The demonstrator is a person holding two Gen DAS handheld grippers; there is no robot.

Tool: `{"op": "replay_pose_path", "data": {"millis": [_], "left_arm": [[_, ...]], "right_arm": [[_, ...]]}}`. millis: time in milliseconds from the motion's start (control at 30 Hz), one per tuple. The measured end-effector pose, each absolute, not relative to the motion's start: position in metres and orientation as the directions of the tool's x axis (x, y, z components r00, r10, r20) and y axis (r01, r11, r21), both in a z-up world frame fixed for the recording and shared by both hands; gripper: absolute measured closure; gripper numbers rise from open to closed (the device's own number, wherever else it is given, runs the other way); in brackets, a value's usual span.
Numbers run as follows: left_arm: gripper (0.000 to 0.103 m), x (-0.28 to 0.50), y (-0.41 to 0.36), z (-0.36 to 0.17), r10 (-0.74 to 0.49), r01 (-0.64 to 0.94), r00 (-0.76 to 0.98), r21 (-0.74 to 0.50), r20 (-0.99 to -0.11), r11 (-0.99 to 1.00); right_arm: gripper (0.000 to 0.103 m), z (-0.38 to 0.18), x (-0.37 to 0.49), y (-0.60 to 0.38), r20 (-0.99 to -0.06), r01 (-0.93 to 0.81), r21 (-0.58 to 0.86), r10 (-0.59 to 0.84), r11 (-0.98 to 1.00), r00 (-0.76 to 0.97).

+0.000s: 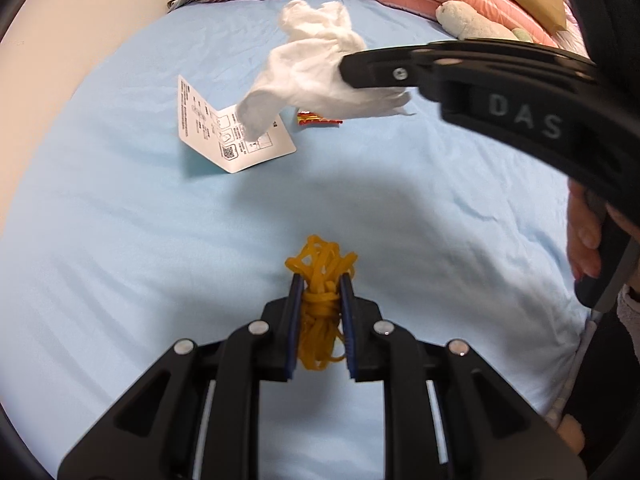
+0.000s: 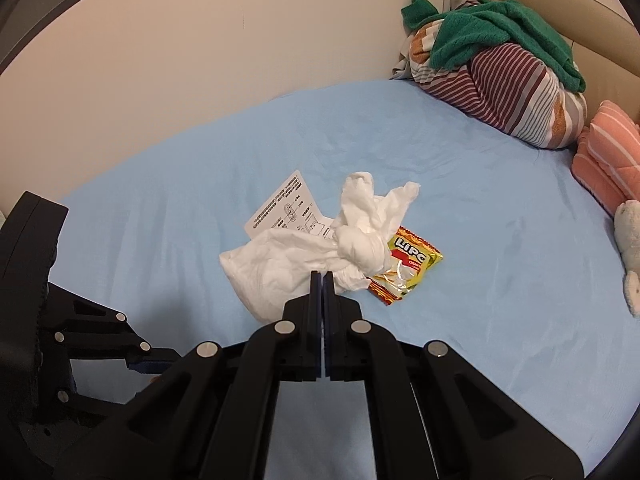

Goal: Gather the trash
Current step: 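Carry the rubber bands and white tissue to the grey bin and open both tools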

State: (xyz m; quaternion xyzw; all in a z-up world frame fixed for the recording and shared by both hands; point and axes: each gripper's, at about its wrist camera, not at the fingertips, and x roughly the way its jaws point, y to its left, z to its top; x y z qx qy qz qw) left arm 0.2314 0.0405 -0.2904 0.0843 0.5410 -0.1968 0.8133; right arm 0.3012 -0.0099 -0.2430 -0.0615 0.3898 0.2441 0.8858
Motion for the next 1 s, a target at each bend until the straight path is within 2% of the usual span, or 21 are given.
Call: {"op": "replay_pose_path", "data": {"millis": [200,567,1000], "left_arm": [[0.085,0.221,0.039,-0.278,-0.226,0.390,0.363,-0.072,-0.904,0.918],[0.085,0.181,0.012,-0.226,-0.218,0.383,0.433,-0.040,-0.875,0.923],[0.085,0.128,-0.048,-0.167,-0.279,0.462,0.498,-0.021,-0.821,0.886]], "right_arm": [[0.103,-0.220,0.276,-0.033,-0.710,-0.457,0.067,0.364,0.887,0.603],[0.103,-0.180,0.215,-0.086,-0.696,-0.406,0.047,0.322,0.912,0.642],[0.103,-0.128,0.120,-0.162,-0.639,-0.291,0.022,0.237,0.957,0.732]]}}
